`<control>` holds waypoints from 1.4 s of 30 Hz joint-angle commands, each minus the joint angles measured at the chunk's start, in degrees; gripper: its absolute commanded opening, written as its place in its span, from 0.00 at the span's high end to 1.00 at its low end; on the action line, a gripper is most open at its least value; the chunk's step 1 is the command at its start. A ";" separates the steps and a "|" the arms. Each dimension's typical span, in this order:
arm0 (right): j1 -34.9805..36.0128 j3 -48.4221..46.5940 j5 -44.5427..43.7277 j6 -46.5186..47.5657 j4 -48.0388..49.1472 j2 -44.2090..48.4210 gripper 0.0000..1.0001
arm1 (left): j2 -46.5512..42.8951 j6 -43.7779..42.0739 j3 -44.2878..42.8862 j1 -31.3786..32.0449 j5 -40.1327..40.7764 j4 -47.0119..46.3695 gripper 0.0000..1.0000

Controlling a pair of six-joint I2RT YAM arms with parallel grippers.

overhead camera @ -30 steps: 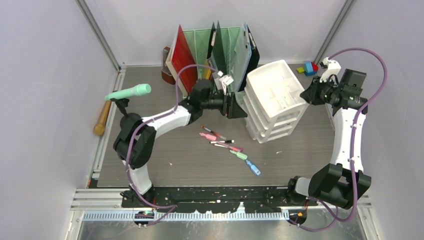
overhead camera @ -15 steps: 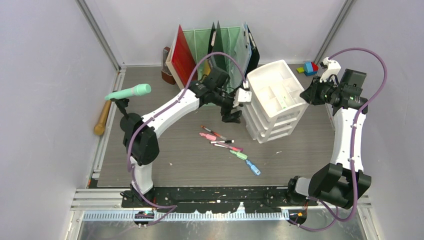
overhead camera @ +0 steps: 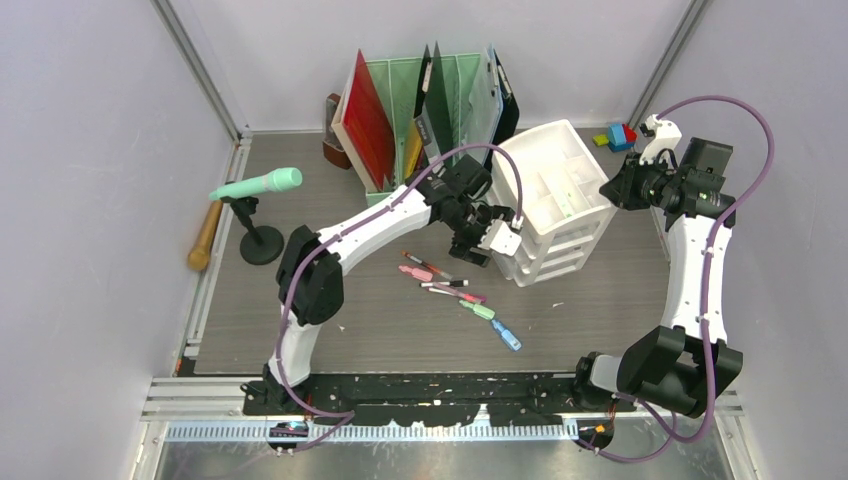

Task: Organize the desk
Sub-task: Open the drawer in the storage box.

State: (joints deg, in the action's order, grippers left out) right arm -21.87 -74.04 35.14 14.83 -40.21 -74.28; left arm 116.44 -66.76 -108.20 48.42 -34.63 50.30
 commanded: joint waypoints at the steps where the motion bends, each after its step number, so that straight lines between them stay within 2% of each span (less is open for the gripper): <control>1: 0.31 2.50 -6.42 -0.31 -3.73 -4.44 0.99 | 1.28 -4.42 -3.28 0.65 1.63 0.77 0.23; 12: 0.33 2.50 -6.34 -0.07 -3.76 -4.78 0.99 | 2.86 -11.24 -2.16 2.01 5.35 4.47 0.24; 18: 0.32 2.01 -7.95 -0.06 -3.54 -4.72 0.99 | 0.29 -13.55 1.14 2.03 7.24 6.45 0.26; 37: 0.33 -4.15 -13.81 2.29 -4.82 -8.21 0.99 | -5.90 -12.48 6.89 2.03 8.15 8.02 0.29; 42: 0.28 -4.95 -12.30 1.55 -5.42 -8.61 0.99 | -6.52 -5.28 5.96 2.03 7.77 3.72 0.23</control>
State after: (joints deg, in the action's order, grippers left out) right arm -21.43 -79.99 33.12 17.89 -43.13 -78.81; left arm 113.43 -78.32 -101.82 50.24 -25.98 54.78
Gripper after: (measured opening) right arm 0.184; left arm 0.741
